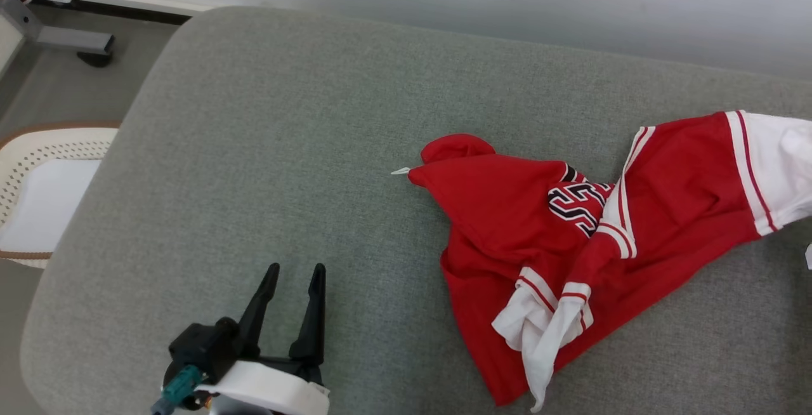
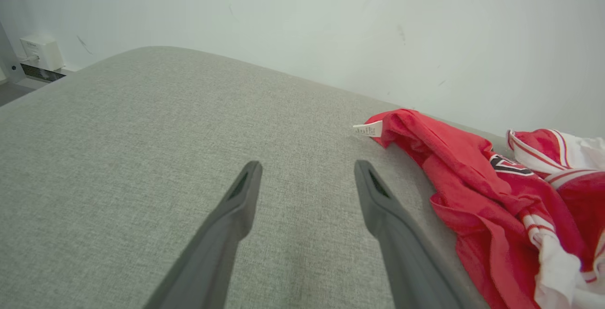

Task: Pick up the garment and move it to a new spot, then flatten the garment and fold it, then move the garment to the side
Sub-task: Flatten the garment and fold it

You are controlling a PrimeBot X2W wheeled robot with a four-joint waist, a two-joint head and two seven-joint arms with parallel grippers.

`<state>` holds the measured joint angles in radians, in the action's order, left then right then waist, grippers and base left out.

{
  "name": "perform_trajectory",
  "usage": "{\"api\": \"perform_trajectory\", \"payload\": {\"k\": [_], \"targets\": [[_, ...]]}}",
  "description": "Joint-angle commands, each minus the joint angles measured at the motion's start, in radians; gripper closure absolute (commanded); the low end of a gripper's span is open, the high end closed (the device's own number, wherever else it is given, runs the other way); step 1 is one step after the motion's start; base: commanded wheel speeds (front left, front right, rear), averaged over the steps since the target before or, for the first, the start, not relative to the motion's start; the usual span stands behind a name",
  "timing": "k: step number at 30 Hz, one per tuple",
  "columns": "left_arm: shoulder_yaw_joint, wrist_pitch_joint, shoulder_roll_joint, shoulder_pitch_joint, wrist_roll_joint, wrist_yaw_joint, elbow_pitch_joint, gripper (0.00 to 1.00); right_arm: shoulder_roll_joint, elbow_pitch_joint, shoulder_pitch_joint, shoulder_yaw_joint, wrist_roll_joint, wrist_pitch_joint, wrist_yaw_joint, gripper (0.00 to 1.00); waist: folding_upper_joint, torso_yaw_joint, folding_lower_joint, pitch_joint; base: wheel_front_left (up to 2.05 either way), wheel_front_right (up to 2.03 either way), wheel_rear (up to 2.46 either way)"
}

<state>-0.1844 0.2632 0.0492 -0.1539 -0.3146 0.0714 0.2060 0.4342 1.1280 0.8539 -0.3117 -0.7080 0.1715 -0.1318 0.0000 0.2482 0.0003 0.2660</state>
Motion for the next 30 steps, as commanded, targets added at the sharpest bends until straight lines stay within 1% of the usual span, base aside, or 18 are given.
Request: {"api": "perform_trajectory", "payload": {"k": [1,6,9,10,12,16,18,20,22,25,28,30], "targets": [[-0.003,0.001,0.004,-0.004,-0.006,0.003,0.009,0.0,-0.013,0.04,-0.003,0.006,0.016,0.017,0.003,0.0,0.0,-0.011,-0.0003,-0.026,0.0,0.0,0.0],[-0.005,0.001,0.003,0.009,0.006,0.006,0.022,0.0,-0.027,0.069,-0.013,0.001,0.062,0.07,0.003,0.0,0.0,-0.031,-0.0003,-0.076,0.0,0.0,0.0],[0.0,0.001,0.004,0.026,0.016,0.008,0.031,0.0,-0.037,0.04,-0.03,0.002,0.1,0.089,0.003,0.0,0.0,-0.05,-0.0003,-0.125,0.0,0.0,0.0],[0.001,0.001,0.003,0.031,0.019,0.009,0.034,0.0,-0.047,0.014,-0.041,-0.005,0.119,0.093,0.003,0.0,0.0,-0.056,-0.0003,-0.144,0.0,0.0,0.0],[0.002,0.001,0.003,0.046,0.023,0.009,0.038,0.0,-0.074,-0.088,-0.082,-0.022,0.136,0.093,0.002,0.0,0.0,-0.067,-0.0003,-0.176,0.0,0.0,0.0],[-0.003,0.001,0.003,0.068,0.017,0.012,0.048,0.0,-0.084,-0.277,-0.211,-0.104,0.165,0.093,0.003,0.0,0.0,-0.076,-0.0003,-0.231,0.0,0.0,0.0],[-0.006,0.002,0.004,0.079,0.014,0.012,0.05,0.0,-0.092,-0.359,-0.265,-0.154,0.142,0.091,0.003,0.0,0.0,-0.075,-0.0003,-0.249,0.0,0.0,0.0],[-0.008,0.002,0.004,0.084,0.01,0.01,0.052,0.0,-0.064,-0.453,-0.307,-0.251,0.157,0.07,0.003,0.0,0.0,-0.071,-0.0003,-0.261,0.0,0.0,0.0],[-0.007,0.001,0.004,0.091,0.007,0.008,0.052,0.0,-0.02,-0.527,-0.339,-0.319,0.162,0.052,0.003,0.0,0.0,-0.069,-0.0003,-0.272,0.0,0.0,0.0],[-0.003,0.001,0.004,0.102,0.003,0.006,0.051,0.0,0.019,-0.618,-0.36,-0.408,0.155,-0.004,0.003,0.0,0.0,-0.065,-0.0003,-0.277,0.0,0.0,0.0],[-0.005,0.001,0.003,0.1,-0.006,0.004,0.05,0.0,0.061,-0.663,-0.353,-0.474,0.158,-0.062,0.003,0.0,0.0,-0.058,-0.0003,-0.278,0.0,0.0,0.0],[-0.009,0.001,0.003,0.097,-0.011,0.003,0.048,0.0,0.071,-0.675,-0.332,-0.512,0.164,-0.092,0.003,0.0,0.0,-0.052,-0.0003,-0.275,0.0,0.0,0.0]]}}
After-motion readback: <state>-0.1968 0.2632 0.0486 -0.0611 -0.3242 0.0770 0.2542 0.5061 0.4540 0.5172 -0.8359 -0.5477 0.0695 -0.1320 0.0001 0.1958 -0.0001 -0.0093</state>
